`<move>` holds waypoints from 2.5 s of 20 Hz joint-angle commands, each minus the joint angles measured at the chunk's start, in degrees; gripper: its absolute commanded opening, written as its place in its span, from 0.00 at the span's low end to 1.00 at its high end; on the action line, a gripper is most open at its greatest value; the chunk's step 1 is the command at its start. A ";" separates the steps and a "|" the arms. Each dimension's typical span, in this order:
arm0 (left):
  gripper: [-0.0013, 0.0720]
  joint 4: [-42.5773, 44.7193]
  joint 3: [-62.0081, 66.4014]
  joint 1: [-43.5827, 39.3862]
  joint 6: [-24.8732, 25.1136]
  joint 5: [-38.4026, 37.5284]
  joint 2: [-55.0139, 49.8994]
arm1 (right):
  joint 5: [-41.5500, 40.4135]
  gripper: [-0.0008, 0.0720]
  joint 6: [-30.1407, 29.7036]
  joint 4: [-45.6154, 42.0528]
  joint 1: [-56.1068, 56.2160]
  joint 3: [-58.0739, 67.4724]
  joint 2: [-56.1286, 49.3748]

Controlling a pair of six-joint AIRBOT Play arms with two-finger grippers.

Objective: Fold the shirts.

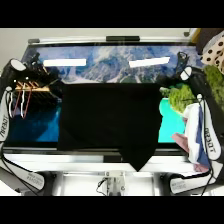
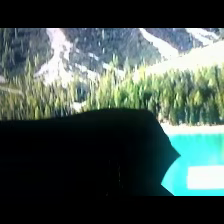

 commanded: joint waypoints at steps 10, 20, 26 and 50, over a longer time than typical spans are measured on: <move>0.05 7.91 -13.07 -1.29 0.24 -16.83 2.34 | 20.63 0.10 -1.03 -0.33 1.29 -8.79 2.01; 0.69 8.13 -12.96 1.57 -1.03 -21.22 7.28 | 28.35 0.81 -2.56 -6.69 1.16 -8.79 7.06; 0.62 8.31 -30.73 10.36 -1.05 -20.90 25.35 | 37.07 0.81 -6.97 -10.40 -8.46 -10.43 17.29; 0.44 -0.57 -76.96 15.89 6.60 4.94 43.21 | 36.33 0.81 -7.48 1.05 -13.00 -13.92 20.74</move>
